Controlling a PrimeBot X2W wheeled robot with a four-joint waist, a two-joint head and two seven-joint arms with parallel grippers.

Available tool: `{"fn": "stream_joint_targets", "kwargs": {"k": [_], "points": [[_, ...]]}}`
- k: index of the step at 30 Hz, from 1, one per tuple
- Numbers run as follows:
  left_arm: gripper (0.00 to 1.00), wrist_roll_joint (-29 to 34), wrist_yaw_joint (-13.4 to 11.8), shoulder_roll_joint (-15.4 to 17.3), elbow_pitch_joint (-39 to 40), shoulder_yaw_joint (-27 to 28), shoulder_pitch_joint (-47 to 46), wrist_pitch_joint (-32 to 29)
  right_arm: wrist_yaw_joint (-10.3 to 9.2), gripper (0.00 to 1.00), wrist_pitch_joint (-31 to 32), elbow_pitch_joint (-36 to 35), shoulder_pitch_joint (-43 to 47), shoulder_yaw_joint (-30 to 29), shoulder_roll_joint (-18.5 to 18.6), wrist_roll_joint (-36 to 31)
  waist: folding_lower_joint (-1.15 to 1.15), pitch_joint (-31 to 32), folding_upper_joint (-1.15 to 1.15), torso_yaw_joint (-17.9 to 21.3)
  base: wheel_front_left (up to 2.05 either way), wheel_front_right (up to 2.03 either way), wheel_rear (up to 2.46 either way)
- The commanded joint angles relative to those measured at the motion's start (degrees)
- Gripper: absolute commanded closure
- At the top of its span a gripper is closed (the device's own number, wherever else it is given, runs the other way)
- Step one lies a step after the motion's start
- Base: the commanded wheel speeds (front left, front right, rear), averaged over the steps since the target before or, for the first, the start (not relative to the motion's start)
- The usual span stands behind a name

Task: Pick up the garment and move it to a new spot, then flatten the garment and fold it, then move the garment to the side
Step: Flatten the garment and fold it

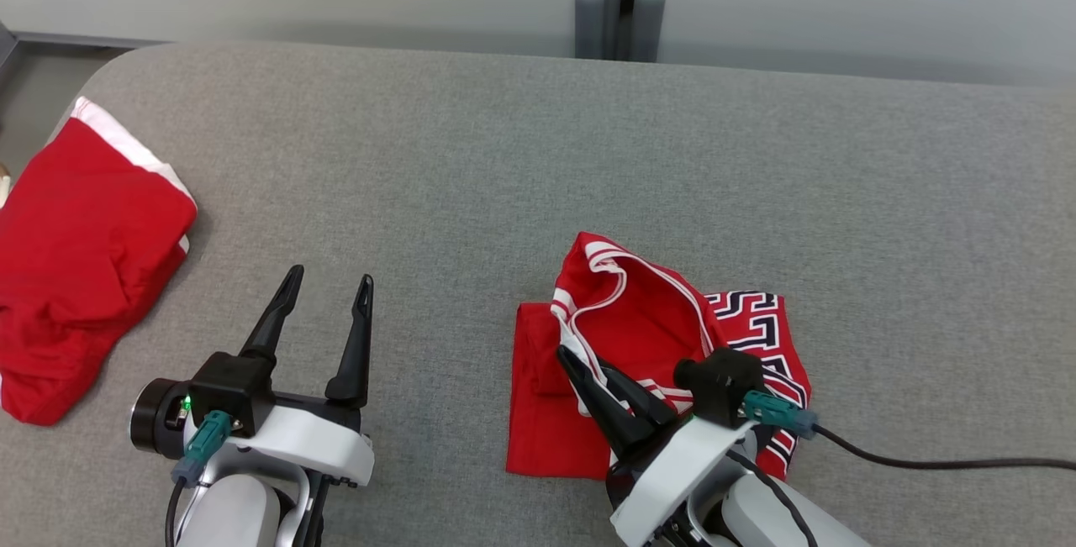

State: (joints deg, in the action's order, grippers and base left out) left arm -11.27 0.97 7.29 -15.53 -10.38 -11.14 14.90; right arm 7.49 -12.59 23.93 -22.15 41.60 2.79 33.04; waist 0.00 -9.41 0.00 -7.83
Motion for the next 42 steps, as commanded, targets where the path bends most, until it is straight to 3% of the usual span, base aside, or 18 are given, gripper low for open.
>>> {"fn": "stream_joint_targets", "kwargs": {"k": [1, 2, 3, 4, 5, 11, 16, 22, 28, 36, 42], "points": [[0.0, 0.2, 0.3, 0.1, 0.0, 0.2, -1.3, 0.2, 0.02, 1.0, -0.7, 0.9, -1.0, 0.5, 0.3, 0.7, 0.0, -0.6, 0.0, -0.5, 0.0, 0.0, 0.0], [0.0, 0.3, 0.5, 0.0, -0.1, 0.2, -1.5, 0.2, 0.02, 1.0, -1.0, 2.1, -1.7, 1.0, 0.3, 1.7, 0.0, -0.9, 0.0, -0.7, 0.0, 0.0, 0.0], [0.0, 0.3, 0.6, 0.0, -0.1, 0.3, -1.5, 0.2, 0.02, 0.86, -1.1, 3.0, -2.1, 1.6, 0.3, 3.1, 0.0, -1.1, 0.0, -0.9, 0.0, 0.0, 0.0], [0.0, 0.4, 0.7, 0.0, -0.1, 0.4, -1.5, 0.2, 0.02, 0.09, -1.4, 3.9, -3.0, 2.4, 0.3, 3.4, 0.0, -1.3, 0.0, -0.9, 0.0, 0.0, 0.0], [0.0, 0.5, 0.7, -0.1, -0.2, 0.5, -1.5, 0.2, 0.02, 0.0, -1.8, 4.4, -3.7, 2.8, 0.3, 4.2, 0.0, -1.5, 0.0, -1.0, 0.0, 0.0, 0.0], [0.0, 0.7, 0.9, 0.0, -0.3, 1.6, -1.5, 0.2, 0.02, 0.0, -2.8, 2.3, -5.9, 4.7, 0.2, 6.5, 0.0, -1.9, 0.0, -0.1, 0.0, 0.0, 0.0], [0.0, 1.2, 0.9, -0.1, -0.5, 2.3, -1.4, 0.2, 0.02, 0.0, -2.7, -6.6, -4.6, 1.2, 0.3, 4.8, 0.0, -1.4, 0.0, 1.2, 0.0, 0.0, 0.0], [0.0, 1.5, 0.7, -0.2, -0.4, 3.0, -0.9, 0.2, 0.02, 0.0, -2.6, -15.1, -1.2, -7.4, 0.7, -0.3, 0.0, -0.6, 0.0, 2.4, 0.0, 0.0, 0.0], [0.0, 2.0, 0.7, 0.1, 0.0, 3.8, 0.1, 0.2, 0.02, 0.0, -2.7, -20.4, 4.4, -20.6, 2.4, -7.2, 0.0, 0.4, 0.0, 3.5, 0.0, 0.0, 0.0], [0.0, 2.4, 0.3, 0.5, 0.8, 5.0, 1.7, 0.2, 0.02, 0.0, -0.7, -21.0, 12.1, -35.1, 4.7, -14.8, 0.0, 1.8, 0.0, 4.6, 0.0, 0.0, 0.0], [0.0, 2.8, -0.2, 0.7, 1.3, 5.6, 3.2, 0.2, 0.02, 0.0, 2.2, -20.5, 18.2, -42.7, 5.8, -18.1, 0.0, 3.1, 0.0, 5.2, 0.0, 0.0, 0.0]]}}
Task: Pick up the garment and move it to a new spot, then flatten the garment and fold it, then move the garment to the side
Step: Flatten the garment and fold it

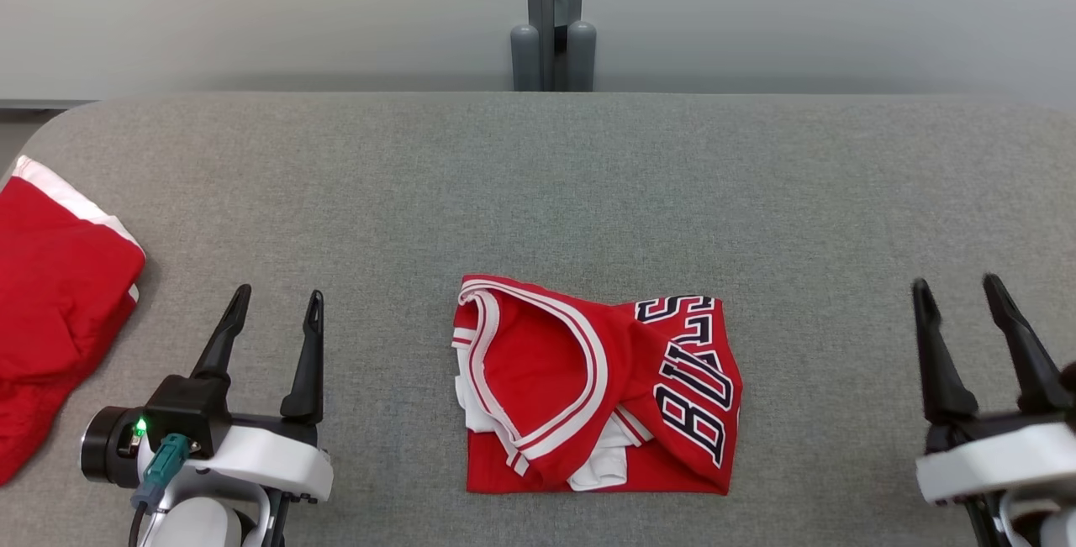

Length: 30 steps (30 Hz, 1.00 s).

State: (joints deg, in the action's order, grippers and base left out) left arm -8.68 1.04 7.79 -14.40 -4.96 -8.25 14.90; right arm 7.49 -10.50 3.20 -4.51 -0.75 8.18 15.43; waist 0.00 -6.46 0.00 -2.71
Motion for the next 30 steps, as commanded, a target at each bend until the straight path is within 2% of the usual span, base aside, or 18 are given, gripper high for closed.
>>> {"fn": "stream_joint_targets", "kwargs": {"k": [1, 8, 30], "points": [[0.0, 0.3, -0.2, 0.2, 0.2, 0.2, 0.6, 0.2, 0.02, 0.0, 0.5, 0.4, 1.5, -1.4, 0.5, -0.8, 0.0, 0.4, 0.0, 0.1, 0.0, 0.0, 0.0], [0.0, 0.6, -0.6, 0.4, 0.4, 0.3, 2.1, 0.2, 0.02, 0.0, 2.1, 1.0, 6.1, -5.6, 0.1, -1.8, 0.0, 1.6, 0.0, 0.5, 0.0, 0.0, 0.0], [0.0, 0.0, -1.4, 0.7, 0.6, -0.9, 2.0, 0.2, 0.02, 0.0, 3.3, 1.1, 5.6, -5.1, -0.1, -2.0, 0.0, 1.8, 0.0, -0.8, 0.0, 0.0, 0.0]]}}
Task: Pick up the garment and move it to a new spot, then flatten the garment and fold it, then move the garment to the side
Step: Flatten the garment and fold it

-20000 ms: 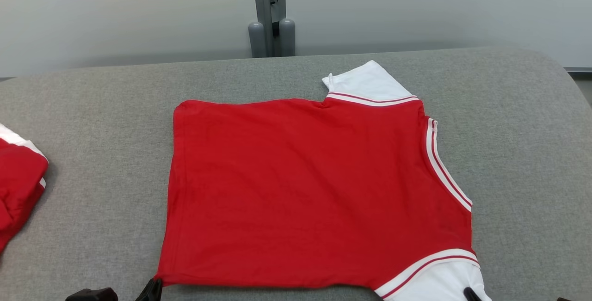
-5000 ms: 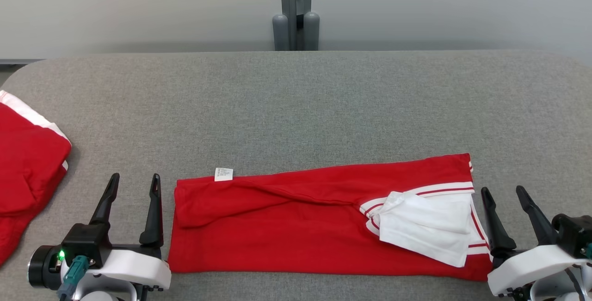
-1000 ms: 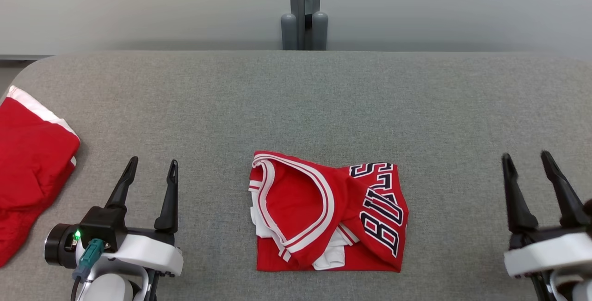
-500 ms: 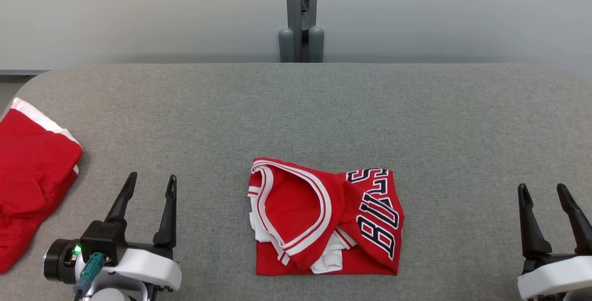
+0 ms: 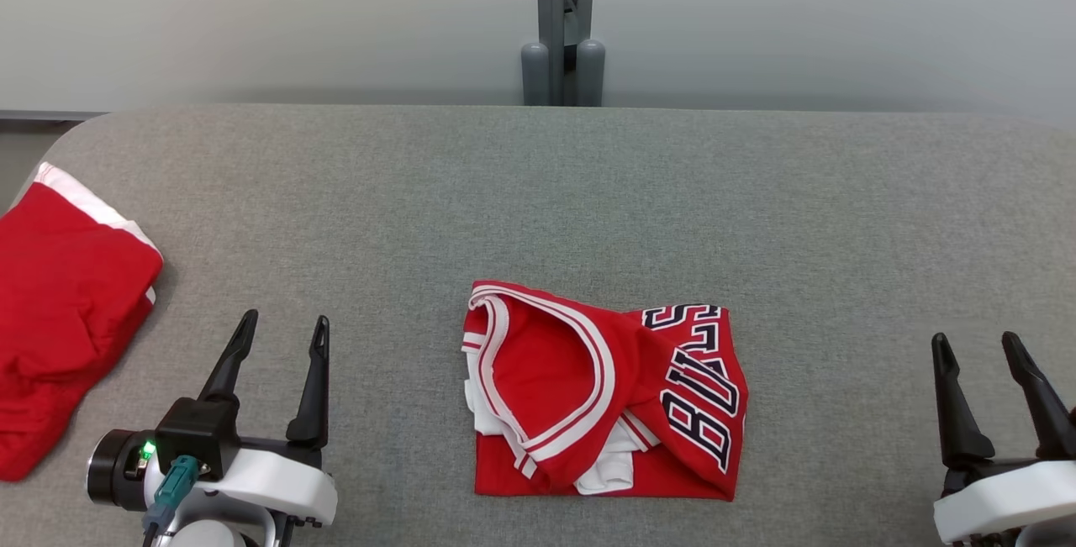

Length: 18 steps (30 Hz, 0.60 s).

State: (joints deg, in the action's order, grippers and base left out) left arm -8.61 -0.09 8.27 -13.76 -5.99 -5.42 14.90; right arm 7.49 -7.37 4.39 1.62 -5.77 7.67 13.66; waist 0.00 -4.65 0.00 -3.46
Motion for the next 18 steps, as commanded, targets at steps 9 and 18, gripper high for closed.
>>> {"fn": "stream_joint_targets", "kwargs": {"k": [9, 18], "points": [[0.0, -0.4, -0.2, -0.1, 0.1, -0.9, -2.3, 0.2, 0.02, 1.0, 1.3, 1.6, -3.8, 9.1, 0.7, 2.7, 0.0, -1.5, 0.0, -2.1, 0.0, 0.0, 0.0], [0.0, -0.8, 0.6, -0.8, -0.6, -2.0, -3.7, 0.2, 0.02, 1.0, -1.4, 11.0, -11.9, 26.4, -0.6, 8.3, 0.0, -3.1, 0.0, -4.9, 0.0, 0.0, 0.0]]}}
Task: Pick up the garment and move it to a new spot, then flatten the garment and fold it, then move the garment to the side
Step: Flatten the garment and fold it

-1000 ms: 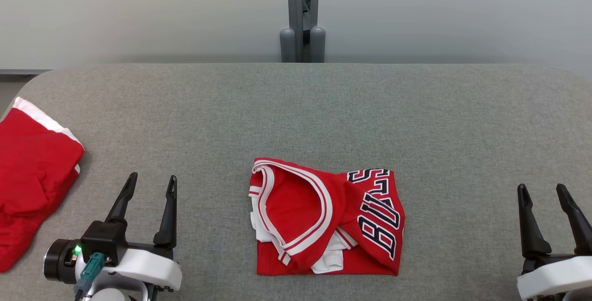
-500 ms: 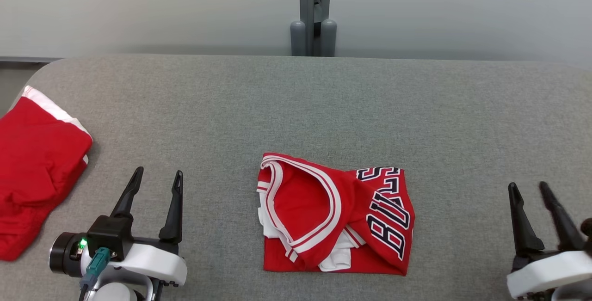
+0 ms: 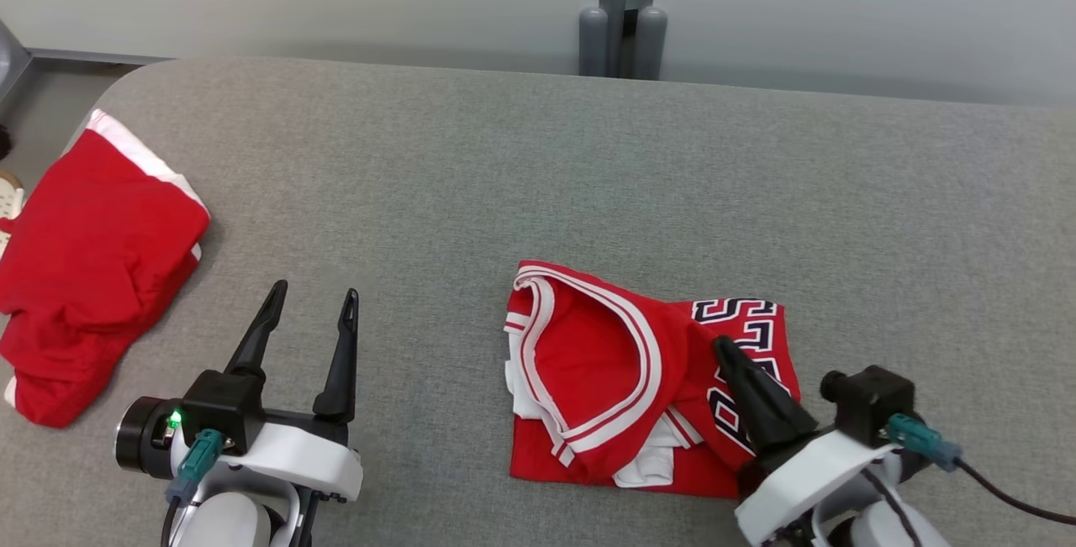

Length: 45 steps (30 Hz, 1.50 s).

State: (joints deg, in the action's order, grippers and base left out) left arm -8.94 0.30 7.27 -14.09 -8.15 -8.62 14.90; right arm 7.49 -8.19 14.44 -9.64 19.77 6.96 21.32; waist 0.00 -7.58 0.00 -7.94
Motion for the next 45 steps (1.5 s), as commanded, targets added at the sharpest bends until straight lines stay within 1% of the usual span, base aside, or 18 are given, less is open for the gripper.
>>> {"fn": "stream_joint_targets", "kwargs": {"k": [1, 11, 14, 20, 21, 28, 32, 36, 39, 43, 45], "points": [[0.0, -0.5, 0.3, 0.1, -0.3, 0.0, -0.7, 0.2, 0.02, 1.0, -1.1, 2.4, -1.4, 2.2, -0.1, 1.5, 0.0, -0.2, 0.0, -0.7, 0.0, 0.0, 0.0], [0.0, -0.5, 0.6, -0.1, -0.7, -0.3, -1.4, 0.2, 0.02, 1.0, -4.6, 17.3, -7.9, 10.7, -0.2, 7.7, 0.0, -0.8, 0.0, -2.2, 0.0, 0.0, 0.0], [0.0, -0.5, 0.7, -0.1, -0.8, -0.4, -1.5, 0.2, 0.02, 1.0, -5.0, 20.1, -9.2, 13.8, -0.5, 10.0, 0.0, -1.0, 0.0, -2.3, 0.0, 0.0, 0.0], [0.0, -0.5, 0.9, 0.0, -1.1, -0.3, -1.3, 0.2, 0.03, 1.0, -5.3, 20.7, -11.2, 23.6, -0.5, 15.5, 0.0, -1.1, 0.0, -2.1, 0.0, 0.0, 0.0], [0.0, -0.5, 0.9, 0.0, -1.1, -0.3, -1.3, 0.2, 0.03, 1.0, -5.3, 20.7, -11.2, 23.6, -0.5, 15.5, 0.0, -1.1, 0.0, -2.1, 0.0, 0.0, 0.0], [0.0, -0.5, 1.1, -0.2, -1.7, -0.4, -1.3, 0.2, 0.03, 1.0, -6.0, 20.5, -12.9, 31.8, -0.4, 19.3, 0.0, -0.6, 0.0, -2.0, 0.0, 0.0, 0.0], [0.0, -0.4, 1.0, -0.2, -1.9, -0.3, -0.8, 0.2, 0.02, 1.0, -6.5, 19.2, -13.5, 34.9, 0.7, 20.1, 0.0, -0.3, 0.0, -1.8, 0.0, 0.0, 0.0], [0.0, -0.6, 0.6, 0.1, -1.8, 0.3, 0.0, 0.2, 0.02, 1.0, -6.8, 15.6, -11.8, 33.0, 2.8, 20.3, 0.0, 0.4, 0.0, -0.9, 0.0, 0.0, 0.0], [0.0, -0.6, 0.3, 0.4, -1.5, 0.7, 0.3, 0.2, 0.03, 1.0, -7.0, 11.7, -10.0, 29.4, 5.0, 19.4, 0.0, 1.0, 0.0, 0.1, 0.0, 0.0, 0.0], [0.0, -0.6, 0.0, 0.7, -1.1, 1.1, 0.9, 0.2, 0.02, 1.0, -7.0, 6.3, -6.6, 22.0, 8.1, 17.0, 0.0, 1.8, 0.0, 1.5, 0.0, 0.0, 0.0], [0.0, -0.6, -0.2, 0.7, -0.8, 1.3, 1.1, 0.2, 0.02, 1.0, -6.8, 3.9, -4.6, 17.2, 8.8, 15.4, 0.0, 2.1, 0.0, 2.2, 0.0, 0.0, 0.0]]}}
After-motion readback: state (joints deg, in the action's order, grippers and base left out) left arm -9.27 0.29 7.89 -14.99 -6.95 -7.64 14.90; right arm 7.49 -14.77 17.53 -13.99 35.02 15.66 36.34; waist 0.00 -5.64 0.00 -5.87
